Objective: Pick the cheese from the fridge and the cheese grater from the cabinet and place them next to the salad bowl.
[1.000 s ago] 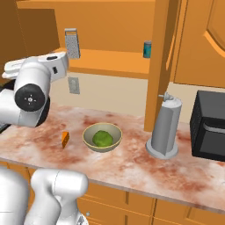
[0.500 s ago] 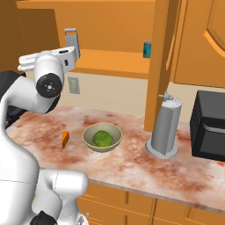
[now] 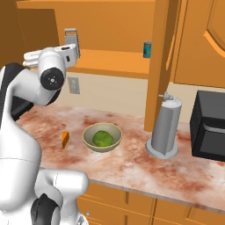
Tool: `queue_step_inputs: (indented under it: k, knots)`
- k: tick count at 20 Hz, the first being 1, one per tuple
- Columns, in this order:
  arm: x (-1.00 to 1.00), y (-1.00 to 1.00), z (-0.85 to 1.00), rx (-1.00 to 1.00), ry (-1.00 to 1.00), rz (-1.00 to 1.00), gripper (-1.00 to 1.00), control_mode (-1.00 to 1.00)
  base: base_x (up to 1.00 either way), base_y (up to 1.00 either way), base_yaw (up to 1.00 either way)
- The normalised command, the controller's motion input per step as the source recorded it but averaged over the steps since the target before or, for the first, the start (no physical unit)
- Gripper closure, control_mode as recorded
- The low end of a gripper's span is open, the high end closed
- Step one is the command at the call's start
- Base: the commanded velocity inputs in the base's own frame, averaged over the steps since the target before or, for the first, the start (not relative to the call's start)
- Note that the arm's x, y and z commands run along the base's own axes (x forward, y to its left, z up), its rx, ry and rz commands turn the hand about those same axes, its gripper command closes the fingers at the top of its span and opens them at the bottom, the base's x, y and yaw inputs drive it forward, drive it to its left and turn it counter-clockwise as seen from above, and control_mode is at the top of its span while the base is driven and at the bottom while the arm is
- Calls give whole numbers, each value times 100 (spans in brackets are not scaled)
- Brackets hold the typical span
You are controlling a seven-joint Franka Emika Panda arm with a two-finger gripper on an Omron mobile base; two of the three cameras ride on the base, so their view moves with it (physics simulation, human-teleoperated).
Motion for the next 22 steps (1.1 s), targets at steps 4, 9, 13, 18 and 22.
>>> queue_step_inputs:
  k: [4, 9, 13, 18, 22]
  knots:
    - [28, 10, 0, 0, 2, -1, -100, -100, 0, 0, 0]
    - [17, 10, 0, 0, 0, 0, -100, -100, 0, 0, 0]
    - [3, 0, 0, 0, 3, -1, -100, -100, 0, 0, 0]
    - [8, 0, -1, 0, 20, -5, -100, -100, 0, 0, 0]
    - [11, 0, 1, 0, 11, -4, -100, -100, 0, 0, 0]
